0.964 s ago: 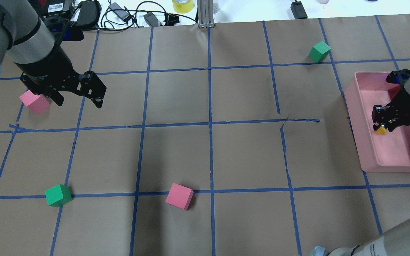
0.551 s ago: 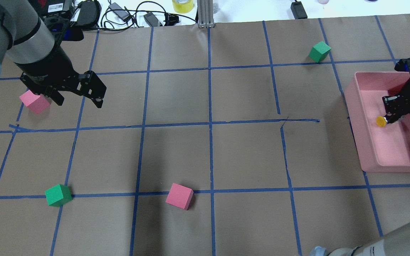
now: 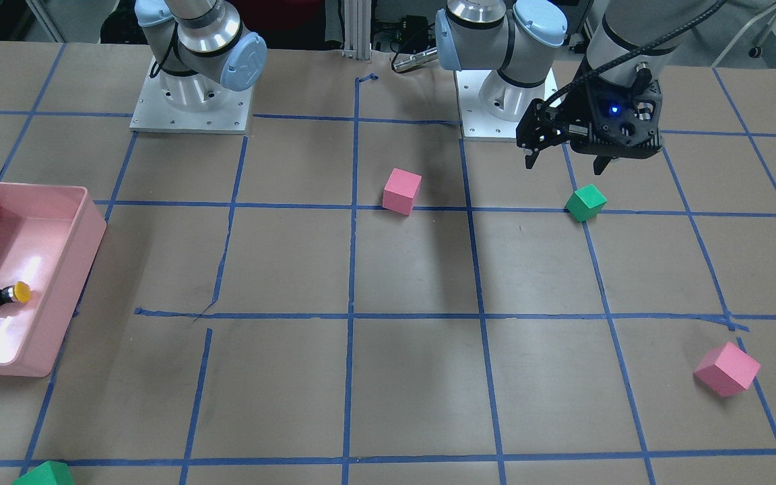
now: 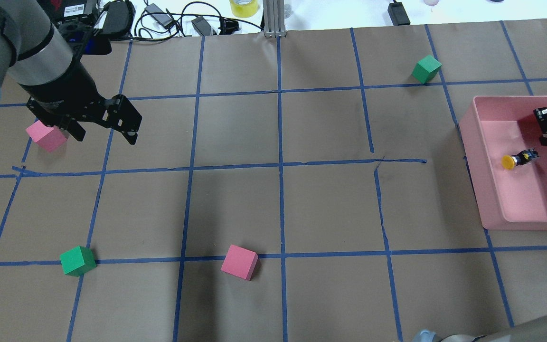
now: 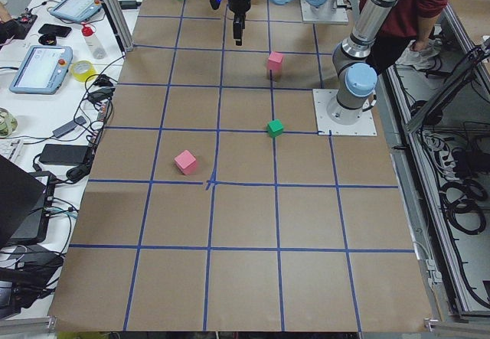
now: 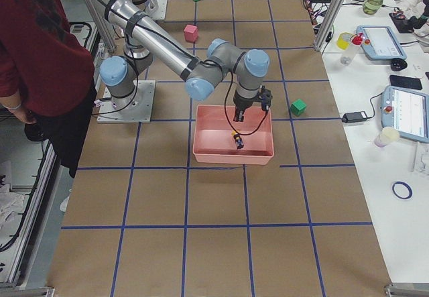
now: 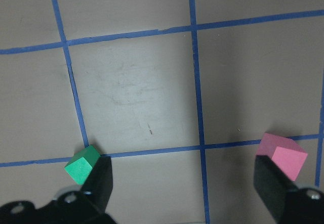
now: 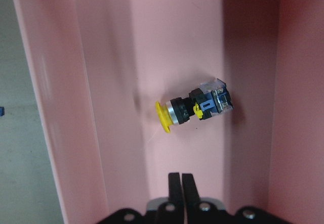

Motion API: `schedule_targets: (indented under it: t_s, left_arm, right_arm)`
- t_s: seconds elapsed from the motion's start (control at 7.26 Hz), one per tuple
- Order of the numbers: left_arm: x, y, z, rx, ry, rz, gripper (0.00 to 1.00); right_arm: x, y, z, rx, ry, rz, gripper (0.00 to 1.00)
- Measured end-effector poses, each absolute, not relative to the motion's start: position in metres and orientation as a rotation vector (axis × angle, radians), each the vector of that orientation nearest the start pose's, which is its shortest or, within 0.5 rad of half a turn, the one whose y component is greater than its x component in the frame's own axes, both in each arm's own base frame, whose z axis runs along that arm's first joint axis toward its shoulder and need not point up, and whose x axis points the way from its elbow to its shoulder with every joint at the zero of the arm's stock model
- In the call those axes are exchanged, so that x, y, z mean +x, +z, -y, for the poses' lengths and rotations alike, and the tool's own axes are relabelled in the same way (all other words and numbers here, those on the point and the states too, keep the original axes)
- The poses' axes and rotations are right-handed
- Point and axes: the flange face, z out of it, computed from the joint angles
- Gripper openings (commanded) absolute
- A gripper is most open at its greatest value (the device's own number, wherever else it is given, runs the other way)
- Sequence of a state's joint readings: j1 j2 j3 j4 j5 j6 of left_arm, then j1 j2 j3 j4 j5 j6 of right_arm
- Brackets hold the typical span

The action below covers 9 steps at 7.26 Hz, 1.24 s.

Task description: Align button upright

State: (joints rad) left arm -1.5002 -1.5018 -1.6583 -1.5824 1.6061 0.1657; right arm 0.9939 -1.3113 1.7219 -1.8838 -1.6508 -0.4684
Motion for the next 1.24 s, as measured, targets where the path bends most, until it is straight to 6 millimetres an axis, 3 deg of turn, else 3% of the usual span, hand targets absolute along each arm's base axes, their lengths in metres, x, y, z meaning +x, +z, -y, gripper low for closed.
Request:
schedule_targets:
  t_s: [0.28, 0.69, 0.96, 1.24]
  left_arm:
    - [-0.097, 0.477, 0.467, 0.149, 0.054, -3.106, 1.0]
    - [-0.097, 0.472, 0.464, 0.149, 0.07, -3.107, 1.0]
    - [-0.097, 0.469, 0.461, 0.149, 0.077, -3.107, 1.0]
    - [-0.098, 0.468, 0.461, 0.149, 0.077, -3.107, 1.0]
  right_arm:
    - [-0.197, 0.269, 0.527, 0.115, 0.264, -3.119, 1.0]
    - [-0.207, 0.236, 0.517, 0.107, 0.335, -3.074, 1.0]
    - [-0.209, 0.223, 0.517, 0.104, 0.363, -3.056, 1.0]
    - [-0.212, 0.223, 0.516, 0.104, 0.361, -3.056, 1.0]
